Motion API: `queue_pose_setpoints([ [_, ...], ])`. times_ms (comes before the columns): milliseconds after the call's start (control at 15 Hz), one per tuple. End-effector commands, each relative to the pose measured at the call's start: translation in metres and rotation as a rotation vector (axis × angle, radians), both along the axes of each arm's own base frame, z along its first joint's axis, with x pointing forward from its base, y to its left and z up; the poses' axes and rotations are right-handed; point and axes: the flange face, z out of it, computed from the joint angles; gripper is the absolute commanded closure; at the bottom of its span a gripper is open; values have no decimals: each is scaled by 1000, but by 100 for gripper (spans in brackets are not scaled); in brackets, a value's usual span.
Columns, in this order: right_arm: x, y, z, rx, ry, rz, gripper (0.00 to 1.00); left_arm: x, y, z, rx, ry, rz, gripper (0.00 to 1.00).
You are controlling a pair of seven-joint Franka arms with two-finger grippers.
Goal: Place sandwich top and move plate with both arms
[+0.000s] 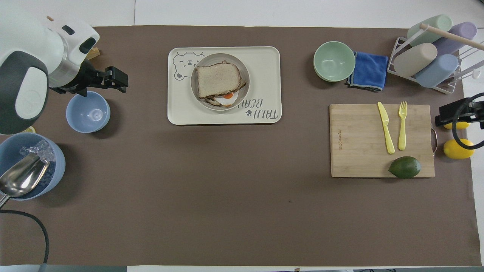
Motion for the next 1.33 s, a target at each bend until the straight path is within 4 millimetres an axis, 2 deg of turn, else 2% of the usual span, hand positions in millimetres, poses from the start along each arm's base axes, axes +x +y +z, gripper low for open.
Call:
queue_pose_setpoints([
  [0, -1, -1, -1, 19, 13, 5, 0, -38, 13, 36, 25, 31, -55, 0],
  [200, -1, 0, -1, 20, 13, 5, 0, -76, 24, 46, 25, 60, -58, 0],
  [267, -1, 0, -1, 19, 13, 6, 0, -84, 29, 42, 27, 70, -55, 0],
  [400, -1, 0, -1, 19, 13, 5, 0, -97, 25, 33, 38, 96, -80, 0],
  [467, -1, 0, -1, 20, 13, 3, 0, -99, 19, 28, 42, 99, -91, 0],
  [667, -1, 0, -1, 19, 13, 5, 0, -85, 18, 34, 26, 28, -108, 0],
  [867, -1, 0, -1, 19, 13, 5, 0, -83, 24, 41, 20, 41, -96, 0],
  [1267, -1, 0, -1, 19, 13, 5, 0, -81, 30, 40, 14, 31, -90, 0],
])
